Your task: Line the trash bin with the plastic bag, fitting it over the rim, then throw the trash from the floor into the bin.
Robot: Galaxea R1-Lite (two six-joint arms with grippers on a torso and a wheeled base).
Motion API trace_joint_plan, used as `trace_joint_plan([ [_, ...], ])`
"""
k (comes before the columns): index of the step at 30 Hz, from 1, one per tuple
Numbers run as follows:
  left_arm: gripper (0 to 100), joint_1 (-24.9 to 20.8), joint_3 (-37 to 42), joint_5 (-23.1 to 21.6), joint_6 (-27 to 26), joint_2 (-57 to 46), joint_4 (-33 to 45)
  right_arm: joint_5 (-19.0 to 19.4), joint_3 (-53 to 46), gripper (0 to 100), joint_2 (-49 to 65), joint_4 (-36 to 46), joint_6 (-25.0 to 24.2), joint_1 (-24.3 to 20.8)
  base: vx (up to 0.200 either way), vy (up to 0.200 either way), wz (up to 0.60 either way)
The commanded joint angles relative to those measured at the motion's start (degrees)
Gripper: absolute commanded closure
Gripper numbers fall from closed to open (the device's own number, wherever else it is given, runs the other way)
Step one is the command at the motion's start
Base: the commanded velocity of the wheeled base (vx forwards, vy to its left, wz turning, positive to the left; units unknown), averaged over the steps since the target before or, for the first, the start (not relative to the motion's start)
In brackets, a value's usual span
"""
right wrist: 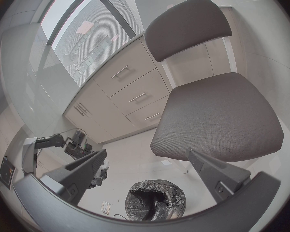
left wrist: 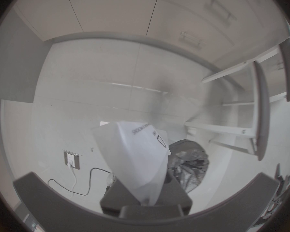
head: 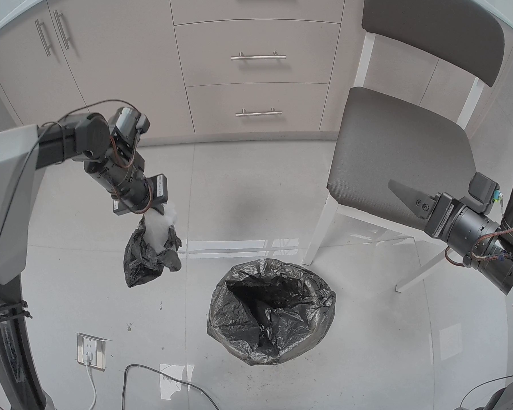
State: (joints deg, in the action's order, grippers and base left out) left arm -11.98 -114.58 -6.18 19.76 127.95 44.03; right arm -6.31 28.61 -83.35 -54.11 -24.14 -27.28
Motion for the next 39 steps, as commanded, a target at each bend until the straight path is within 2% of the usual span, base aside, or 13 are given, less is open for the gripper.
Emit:
trace_joint_plan([
  [1,100,-3.8,0.0,-0.9,4.1,-8.0,0.2,0.1,0.0,0,1.5,0.0,0.0,0.0,0.0,0.0,0.0],
  [4,100,-6.8,0.0,-2.2,8.7,-9.0,-0.3,0.1,0.0,0,1.9,0.0,0.1,0.0,0.0,0.0,0.0],
  [7,100,-9.9,0.0,-3.9,11.1,-9.1,-0.7,0.0,0.0,0,2.1,0.0,0.0,0.0,0.0,0.0,0.0],
  [13,100,-14.5,0.0,-3.8,12.8,-7.4,-5.8,-0.4,0.0,0,2.7,0.1,0.1,0.1,0.0,0.0,0.0],
  [20,100,-19.5,0.0,-3.5,12.8,-6.2,-5.2,0.0,-0.1,0,2.4,0.1,0.1,0.0,0.0,0.0,0.0],
  [23,100,-21.2,0.0,-1.0,12.8,-4.4,-5.4,0.0,0.0,0,2.7,0.1,0.1,0.0,0.0,0.0,0.0],
  [26,100,-22.7,0.0,2.3,12.8,-1.7,-6.0,0.0,0.0,0,3.0,0.1,0.1,0.1,0.0,0.0,0.0],
  [29,100,-23.7,0.0,3.3,12.8,1.1,-5.9,0.1,0.0,0,3.6,0.1,0.1,0.1,0.0,0.0,0.0],
  [39,100,-24.5,0.0,3.3,13.3,7.3,-5.9,0.1,0.0,0,3.7,0.3,0.4,0.0,0.0,0.0,0.0],
])
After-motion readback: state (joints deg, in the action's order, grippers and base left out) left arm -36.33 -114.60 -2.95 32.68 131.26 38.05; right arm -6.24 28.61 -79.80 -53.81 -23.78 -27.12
